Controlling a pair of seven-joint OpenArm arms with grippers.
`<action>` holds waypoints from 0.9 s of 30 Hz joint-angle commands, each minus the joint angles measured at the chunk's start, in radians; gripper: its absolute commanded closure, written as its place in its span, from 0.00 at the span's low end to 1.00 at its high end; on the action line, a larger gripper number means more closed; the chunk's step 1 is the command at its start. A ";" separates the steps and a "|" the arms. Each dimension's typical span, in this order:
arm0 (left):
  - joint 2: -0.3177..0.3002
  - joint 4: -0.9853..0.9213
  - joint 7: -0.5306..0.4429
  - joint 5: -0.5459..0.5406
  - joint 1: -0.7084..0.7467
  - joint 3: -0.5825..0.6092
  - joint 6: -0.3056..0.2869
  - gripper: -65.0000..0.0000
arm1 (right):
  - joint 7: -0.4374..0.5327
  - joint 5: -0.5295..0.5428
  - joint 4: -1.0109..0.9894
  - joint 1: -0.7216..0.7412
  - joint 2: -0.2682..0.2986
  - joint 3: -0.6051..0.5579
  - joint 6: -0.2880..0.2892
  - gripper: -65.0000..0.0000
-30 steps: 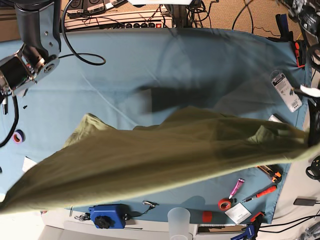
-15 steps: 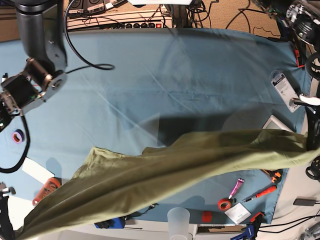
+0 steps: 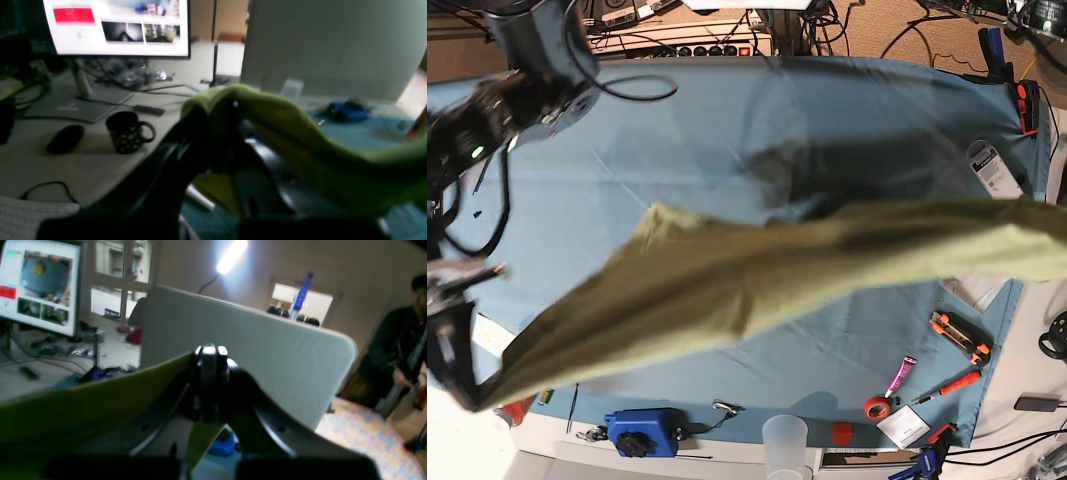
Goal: Layout the t-shirt on the table in an organized manner, then fold the t-shirt properly
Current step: 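Lift the shirt high with both grippers, stretching it between them, then lower the shirt flat onto the table and open both grippers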
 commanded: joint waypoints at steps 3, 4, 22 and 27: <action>-0.016 0.012 -0.002 -0.066 0.000 -0.005 0.002 1.00 | 0.039 -0.019 0.053 -0.055 -0.043 0.002 -0.002 1.00; -0.016 0.012 -0.003 -0.062 0.001 0.013 -0.013 1.00 | 0.039 -0.020 0.053 -0.070 -0.056 0.002 -0.002 1.00; -0.027 -0.298 -0.440 0.708 -0.106 0.887 0.050 1.00 | 0.216 -0.295 -0.789 0.068 0.140 0.002 -0.002 1.00; -0.027 -0.602 -0.510 0.827 -0.293 1.033 0.090 1.00 | 0.308 -0.430 -1.060 0.194 0.198 -0.003 -0.002 1.00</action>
